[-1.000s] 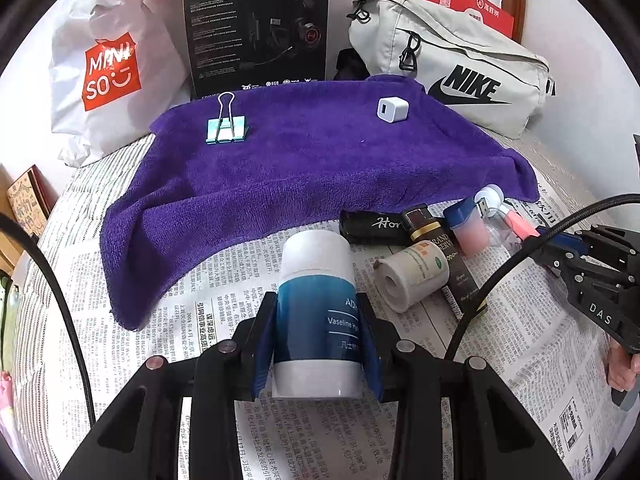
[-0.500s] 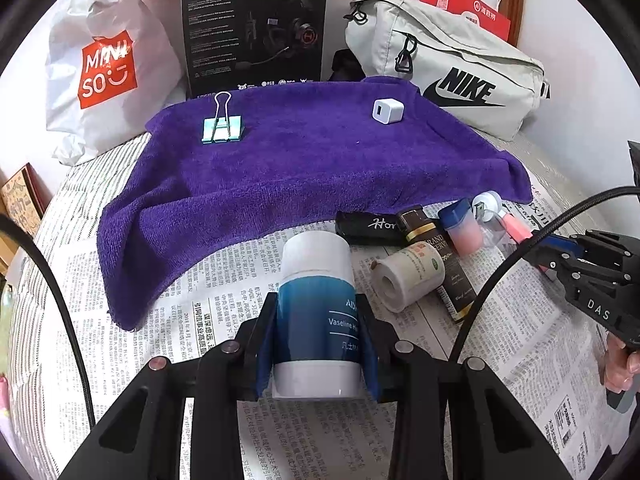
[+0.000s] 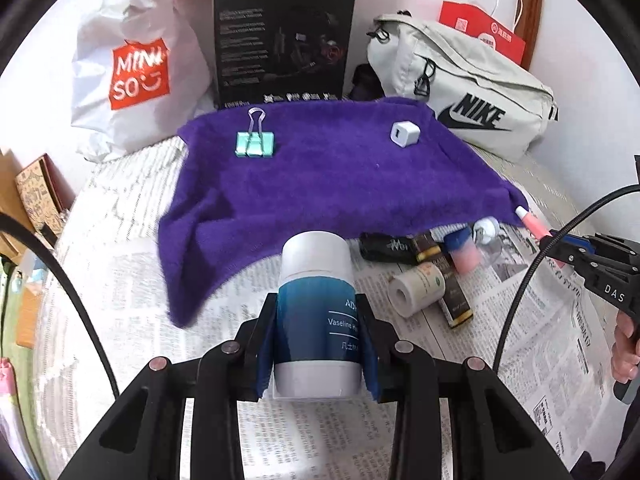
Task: Organize rigid objects
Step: 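Lift the Vaseline tube and pink tube and carry both toward the purple towel, then set the Vaseline tube by the clip with left gripper while right sets pink tube by charger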
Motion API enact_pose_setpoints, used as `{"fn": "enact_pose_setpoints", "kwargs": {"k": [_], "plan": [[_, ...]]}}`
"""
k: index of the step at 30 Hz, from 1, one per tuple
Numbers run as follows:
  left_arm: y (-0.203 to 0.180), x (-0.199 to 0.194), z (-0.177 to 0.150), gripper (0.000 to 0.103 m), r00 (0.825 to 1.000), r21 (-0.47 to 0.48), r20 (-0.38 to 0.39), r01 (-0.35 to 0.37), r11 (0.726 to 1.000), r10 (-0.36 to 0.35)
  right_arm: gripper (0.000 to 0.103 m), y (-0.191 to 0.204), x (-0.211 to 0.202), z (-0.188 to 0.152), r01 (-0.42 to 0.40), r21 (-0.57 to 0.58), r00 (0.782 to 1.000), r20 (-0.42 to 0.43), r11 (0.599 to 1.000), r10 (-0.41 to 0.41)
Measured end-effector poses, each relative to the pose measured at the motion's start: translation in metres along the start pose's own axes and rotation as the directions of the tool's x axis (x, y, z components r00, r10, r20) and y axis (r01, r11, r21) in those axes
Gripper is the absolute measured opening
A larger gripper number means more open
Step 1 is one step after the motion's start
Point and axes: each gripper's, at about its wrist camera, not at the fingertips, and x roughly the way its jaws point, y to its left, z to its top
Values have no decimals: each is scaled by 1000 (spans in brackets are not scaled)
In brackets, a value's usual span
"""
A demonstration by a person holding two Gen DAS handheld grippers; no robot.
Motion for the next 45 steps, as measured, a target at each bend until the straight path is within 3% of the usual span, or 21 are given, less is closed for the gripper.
{"fn": "enact_pose_setpoints", "kwargs": {"k": [15,34,45], "plan": [[25,-6,46,34,999,-39,44,-10,999,12,16,7,-2,49,-25,-40,998,64,999,28],[50,36,90,34,999,-88,23,-28,996,30,16,-7,51,109,-2,-31,998,65,1000,4],[66,76,97,34,1000,-157,-11,-18,987,17,16,-6,90,124,3,-34,1000,11,999,-2]]}}
